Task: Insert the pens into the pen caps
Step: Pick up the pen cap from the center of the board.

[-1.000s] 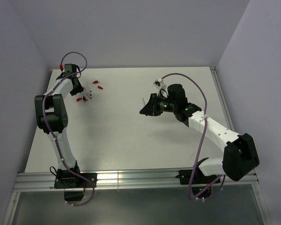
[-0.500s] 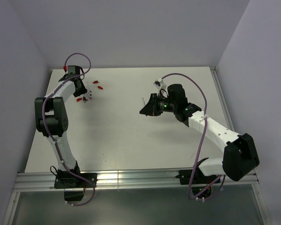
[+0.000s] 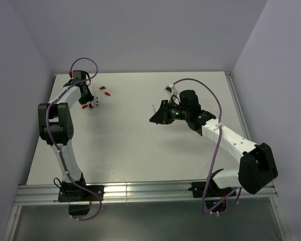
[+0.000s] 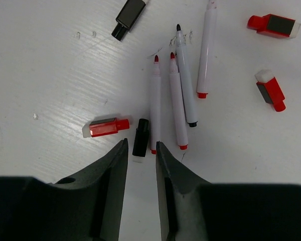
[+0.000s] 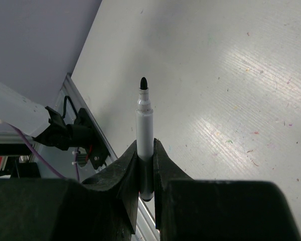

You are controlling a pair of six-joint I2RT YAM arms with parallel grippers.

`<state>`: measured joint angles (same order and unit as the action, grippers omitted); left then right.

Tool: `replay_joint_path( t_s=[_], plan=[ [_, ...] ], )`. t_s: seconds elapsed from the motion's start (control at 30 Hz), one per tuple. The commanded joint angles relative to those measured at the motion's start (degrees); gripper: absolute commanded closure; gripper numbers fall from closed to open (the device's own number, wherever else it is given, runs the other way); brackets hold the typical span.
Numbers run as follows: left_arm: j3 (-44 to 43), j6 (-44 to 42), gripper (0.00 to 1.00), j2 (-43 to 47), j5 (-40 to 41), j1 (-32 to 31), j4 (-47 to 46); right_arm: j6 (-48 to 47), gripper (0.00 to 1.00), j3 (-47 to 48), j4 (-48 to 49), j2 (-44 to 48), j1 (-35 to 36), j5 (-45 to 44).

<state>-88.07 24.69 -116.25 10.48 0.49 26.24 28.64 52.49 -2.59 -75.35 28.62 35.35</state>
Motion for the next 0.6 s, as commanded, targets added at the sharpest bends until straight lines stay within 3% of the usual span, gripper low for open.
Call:
replay_joint_path(
  t_s=[0.0,0.57],
  plan=[
    [-2.7,-0.7,0.67,-1.6,-1.2,0.0,1.5,-0.6,1.00,0.4,2.0,1.3,-0.1,0.0],
    [-4.0,-0.8,0.67,-4.0,-1.3,0.0,2.2,-0.6,1.00,0.5,1.7,0.9,-0.2,-0.5]
  ],
)
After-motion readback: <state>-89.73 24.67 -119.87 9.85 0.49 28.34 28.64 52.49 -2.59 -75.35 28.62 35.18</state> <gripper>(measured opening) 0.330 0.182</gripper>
